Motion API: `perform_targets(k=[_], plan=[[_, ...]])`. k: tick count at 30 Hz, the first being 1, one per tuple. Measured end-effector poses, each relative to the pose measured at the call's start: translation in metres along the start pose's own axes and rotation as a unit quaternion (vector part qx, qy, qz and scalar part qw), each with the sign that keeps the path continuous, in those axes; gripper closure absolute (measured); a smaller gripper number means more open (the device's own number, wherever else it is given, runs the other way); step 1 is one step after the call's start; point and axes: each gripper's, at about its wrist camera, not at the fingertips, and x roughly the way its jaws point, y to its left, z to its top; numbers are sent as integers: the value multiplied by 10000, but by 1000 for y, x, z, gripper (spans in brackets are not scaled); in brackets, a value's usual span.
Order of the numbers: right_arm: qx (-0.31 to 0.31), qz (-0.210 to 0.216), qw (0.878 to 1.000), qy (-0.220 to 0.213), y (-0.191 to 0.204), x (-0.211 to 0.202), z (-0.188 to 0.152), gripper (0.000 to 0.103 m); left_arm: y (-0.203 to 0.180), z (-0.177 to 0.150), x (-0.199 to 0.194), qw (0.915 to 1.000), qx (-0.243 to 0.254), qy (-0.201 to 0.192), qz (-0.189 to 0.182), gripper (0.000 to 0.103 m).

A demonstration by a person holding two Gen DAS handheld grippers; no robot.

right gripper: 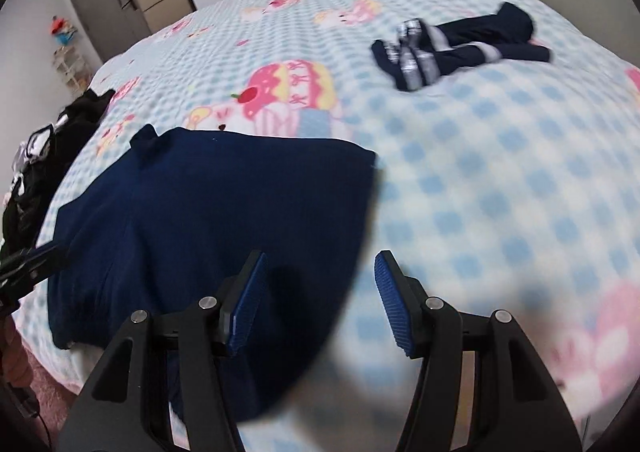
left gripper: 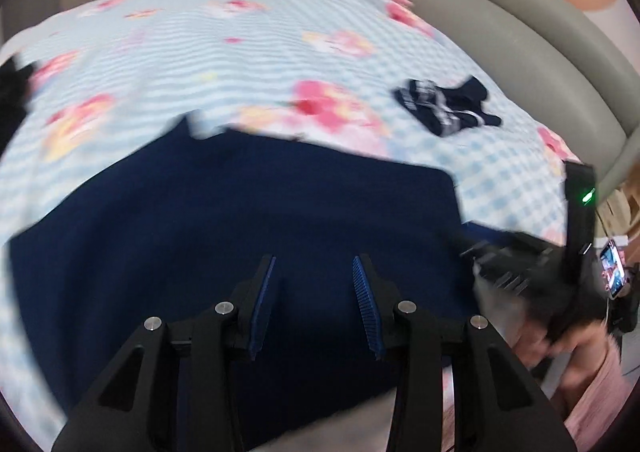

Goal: Fold clothes

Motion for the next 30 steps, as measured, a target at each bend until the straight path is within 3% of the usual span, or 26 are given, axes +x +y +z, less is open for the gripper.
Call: perform_targets(k=[3,7,10,15,17,18,20,25,27,30], plan=[[-88,-270,9996,57,1,19,3,46,-25,24,35,9991,276,326,-42,63],[8,82,9999,69,-7,29,11,46,-42,37,88,9938,670,851,236,63],[94,137,9999,-28,-12,35,17,48,-46,38,103,9915,796,944,403,63],[131,-424,9984,-339,-16,35,22,49,-43,55,116,9919,773,847,542,63],[171,-906,9936,-653,-16,25,22,49,-38,63,109,9941,605,838,341,63],[148,-924,9932,-697,-12,21,18,47,-35,67,106,9949,521,831,241,63],[69,-798,9944,-694,0,12,8,47,-33,65,82,9974,442,555,113,63],[-128,-481,9964,-687,29,-9,-16,46,-31,29,32,9979,469,107,428,61],[-140,-397,9982,-423,37,-2,-26,46,-29,15,35,9961,582,232,616,61],[-349,-741,9959,-388,39,-2,-33,46,-23,1,53,9899,701,734,985,61]])
